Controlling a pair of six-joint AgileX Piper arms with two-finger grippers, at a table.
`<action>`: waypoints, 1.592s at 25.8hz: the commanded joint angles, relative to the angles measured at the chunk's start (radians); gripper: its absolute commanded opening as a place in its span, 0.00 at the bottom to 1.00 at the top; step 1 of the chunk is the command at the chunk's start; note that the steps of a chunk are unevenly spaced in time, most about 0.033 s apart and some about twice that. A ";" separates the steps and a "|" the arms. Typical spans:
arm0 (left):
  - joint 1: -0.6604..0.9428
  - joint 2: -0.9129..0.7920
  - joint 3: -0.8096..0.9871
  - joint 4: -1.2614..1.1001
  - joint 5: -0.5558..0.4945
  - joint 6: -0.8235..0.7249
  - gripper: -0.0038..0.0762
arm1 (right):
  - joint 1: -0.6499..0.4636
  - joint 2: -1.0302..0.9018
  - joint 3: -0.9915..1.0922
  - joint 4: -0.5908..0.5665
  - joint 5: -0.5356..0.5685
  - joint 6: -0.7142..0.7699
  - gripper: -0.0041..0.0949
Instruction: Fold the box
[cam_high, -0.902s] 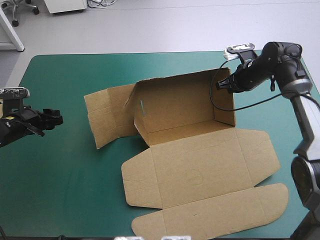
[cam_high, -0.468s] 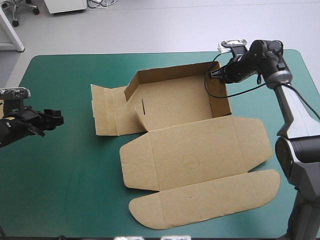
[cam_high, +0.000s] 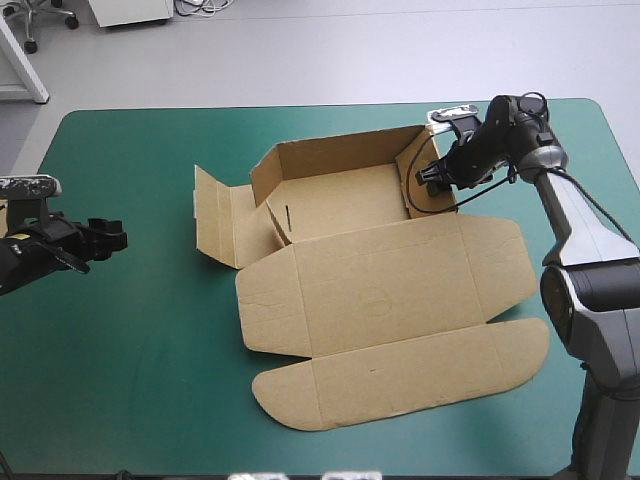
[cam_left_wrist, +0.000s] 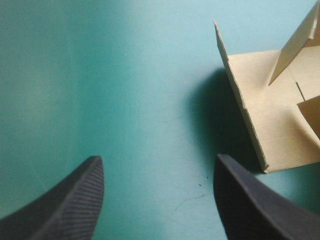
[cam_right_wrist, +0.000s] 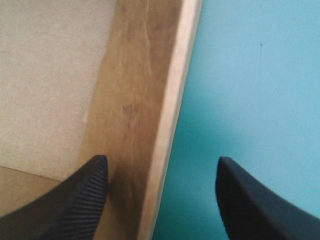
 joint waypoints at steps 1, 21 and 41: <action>-0.007 -0.015 -0.025 -0.043 -0.033 0.000 0.61 | -0.007 -0.065 -0.026 0.016 0.020 -0.015 0.72; -0.007 -0.015 -0.025 -0.047 -0.030 0.011 0.61 | 0.041 -0.020 -0.039 0.044 -0.199 0.003 0.72; -0.007 -0.015 -0.025 -0.078 -0.009 0.022 0.57 | 0.073 -0.003 -0.046 -0.225 -0.130 0.194 0.03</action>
